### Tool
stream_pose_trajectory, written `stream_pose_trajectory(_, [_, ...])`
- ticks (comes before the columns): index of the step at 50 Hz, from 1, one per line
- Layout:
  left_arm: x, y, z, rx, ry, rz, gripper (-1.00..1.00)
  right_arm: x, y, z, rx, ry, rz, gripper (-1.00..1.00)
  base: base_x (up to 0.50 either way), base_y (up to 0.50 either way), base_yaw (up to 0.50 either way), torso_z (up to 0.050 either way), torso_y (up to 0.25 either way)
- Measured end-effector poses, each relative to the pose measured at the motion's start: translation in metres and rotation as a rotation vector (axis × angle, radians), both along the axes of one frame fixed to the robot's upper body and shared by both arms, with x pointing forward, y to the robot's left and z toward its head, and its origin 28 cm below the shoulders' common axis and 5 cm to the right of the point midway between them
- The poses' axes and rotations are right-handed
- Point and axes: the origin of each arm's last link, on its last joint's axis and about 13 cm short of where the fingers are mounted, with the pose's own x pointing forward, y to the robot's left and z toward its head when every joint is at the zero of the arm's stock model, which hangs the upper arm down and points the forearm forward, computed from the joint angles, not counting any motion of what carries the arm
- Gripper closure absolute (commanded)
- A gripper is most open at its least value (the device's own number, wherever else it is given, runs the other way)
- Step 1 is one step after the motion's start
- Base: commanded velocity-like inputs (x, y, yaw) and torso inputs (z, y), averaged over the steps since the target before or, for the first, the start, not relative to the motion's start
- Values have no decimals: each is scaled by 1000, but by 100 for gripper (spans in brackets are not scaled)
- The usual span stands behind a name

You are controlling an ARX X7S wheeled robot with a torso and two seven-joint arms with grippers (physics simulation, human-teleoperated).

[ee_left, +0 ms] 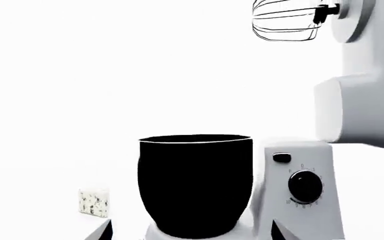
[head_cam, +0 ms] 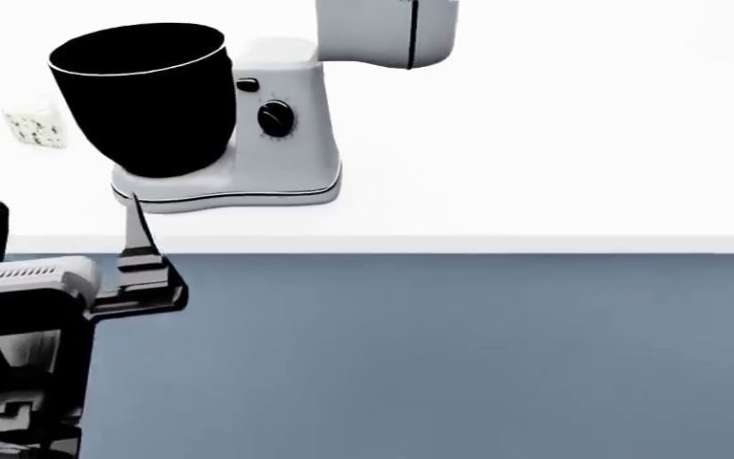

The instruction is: Place the cheese in the stand mixer bowl.

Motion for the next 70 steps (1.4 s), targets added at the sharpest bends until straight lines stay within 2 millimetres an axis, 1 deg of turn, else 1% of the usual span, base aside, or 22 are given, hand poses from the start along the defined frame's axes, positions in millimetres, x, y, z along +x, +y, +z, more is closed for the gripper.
stream_pose_trajectory(4, [0,2,11,7,-10,9,-100,-13,22,3,9,87,135,-100,112,500,0,0,0])
stream_pose_trajectory(8, [0,3,18,13,-17,16,-100,-26,38,2,1,170,218,-100,112,500,0,0,0])
stream_pose_trajectory(13, [-2,4,24,22,-26,22,-100,-38,49,0,-20,249,282,-100,111,500,0,0,0])
stream_pose_trajectory(18, [-2,4,28,30,-32,27,-100,-47,56,-1,-37,302,318,-100,109,500,0,0,0])
stream_pose_trajectory(26, [-3,5,31,36,-37,37,-100,-54,62,-2,-54,348,350,-100,187,500,0,0,0])
stream_pose_trajectory(32, [-3,5,32,39,-39,43,-100,-58,64,-1,-62,365,364,-100,438,383,0,0,0])
stream_pose_trajectory(42, [-3,5,33,41,-38,47,-100,-61,65,-1,-67,375,395,-100,497,139,0,0,0])
stream_pose_trajectory(45, [-3,4,33,40,-36,39,-100,-62,65,-1,-68,379,395,-100,383,464,0,0,0])
stream_pose_trajectory(52, [-3,4,33,42,-35,40,-100,-63,65,-1,-76,380,397,-100,295,500,0,0,0])
stream_pose_trajectory(58, [-3,5,32,43,-34,45,-100,-66,66,-1,-87,361,405,-100,0,0,0,0,3])
stream_pose_trajectory(63, [-3,4,32,43,-33,43,-100,-76,67,-4,-91,354,411,-100,0,0,0,0,0])
stream_pose_trajectory(70, [-4,4,31,42,-32,40,-100,-98,71,-9,-117,288,413,-100,9,0,0,0,0])
